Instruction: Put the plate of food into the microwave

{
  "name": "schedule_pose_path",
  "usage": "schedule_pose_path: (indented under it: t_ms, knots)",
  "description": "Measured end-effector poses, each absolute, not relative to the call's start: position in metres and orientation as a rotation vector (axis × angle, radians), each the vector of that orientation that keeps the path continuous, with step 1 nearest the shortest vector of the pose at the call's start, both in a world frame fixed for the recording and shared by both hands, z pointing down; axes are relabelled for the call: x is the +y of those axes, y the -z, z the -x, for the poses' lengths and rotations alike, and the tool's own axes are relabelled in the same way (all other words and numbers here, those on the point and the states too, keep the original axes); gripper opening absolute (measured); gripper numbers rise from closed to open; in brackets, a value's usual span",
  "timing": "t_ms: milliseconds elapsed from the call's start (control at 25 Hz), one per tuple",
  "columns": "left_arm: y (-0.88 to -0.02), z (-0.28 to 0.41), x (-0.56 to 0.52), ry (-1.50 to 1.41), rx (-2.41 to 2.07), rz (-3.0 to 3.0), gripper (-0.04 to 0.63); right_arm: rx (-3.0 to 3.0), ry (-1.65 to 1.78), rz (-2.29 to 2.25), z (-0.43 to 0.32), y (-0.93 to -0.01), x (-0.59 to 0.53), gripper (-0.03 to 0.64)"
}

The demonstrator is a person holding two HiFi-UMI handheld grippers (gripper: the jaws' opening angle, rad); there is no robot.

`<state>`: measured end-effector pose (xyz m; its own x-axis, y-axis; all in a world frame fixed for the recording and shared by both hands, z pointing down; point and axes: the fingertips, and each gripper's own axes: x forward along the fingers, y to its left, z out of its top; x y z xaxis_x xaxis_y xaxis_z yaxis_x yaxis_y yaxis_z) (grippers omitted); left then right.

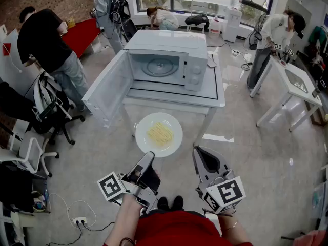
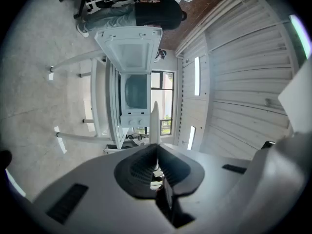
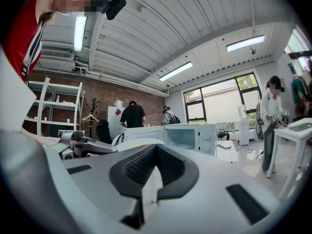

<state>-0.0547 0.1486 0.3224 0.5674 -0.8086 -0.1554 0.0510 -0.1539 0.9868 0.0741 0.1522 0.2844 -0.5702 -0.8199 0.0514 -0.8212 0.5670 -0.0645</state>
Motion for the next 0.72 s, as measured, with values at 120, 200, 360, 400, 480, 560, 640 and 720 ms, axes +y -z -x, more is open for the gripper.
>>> schedule_pose_path:
  t_ms: [120,200,360,400,480,560,640,720]
  knots:
    - [-0.322,0.055,0.148,0.857,-0.665,-1.544,0.017,-2.766,-0.131,-1.444,-0.073,-0.285,0.152,0.014]
    - [-0.321,0.054,0.147,0.859,-0.663,-1.541,0.017,-2.767,-0.133,-1.443,-0.074,-0.285,0.151,0.014]
    - [-0.322,0.049,0.143,0.861,-0.664,-1.539,0.017,-2.766,-0.135,-1.437,-0.078,-0.287,0.146,0.014]
    - [-0.322,0.049,0.142,0.861,-0.665,-1.538,0.017,-2.765,-0.136,-1.436,-0.079,-0.288,0.145,0.014]
    - [-0.322,0.048,0.14,0.861,-0.669,-1.536,0.017,-2.766,-0.145,-1.434,-0.08,-0.288,0.143,0.014]
    - [-0.321,0.048,0.138,0.861,-0.673,-1.532,0.017,-2.774,-0.164,-1.423,-0.081,-0.288,0.142,0.014]
    - [-0.321,0.045,0.135,0.864,-0.676,-1.525,0.017,-2.789,-0.18,-1.395,-0.083,-0.289,0.142,0.014]
    - [-0.321,0.041,0.133,0.87,-0.681,-1.523,0.017,-2.8,-0.186,-1.366,-0.086,-0.292,0.143,0.015]
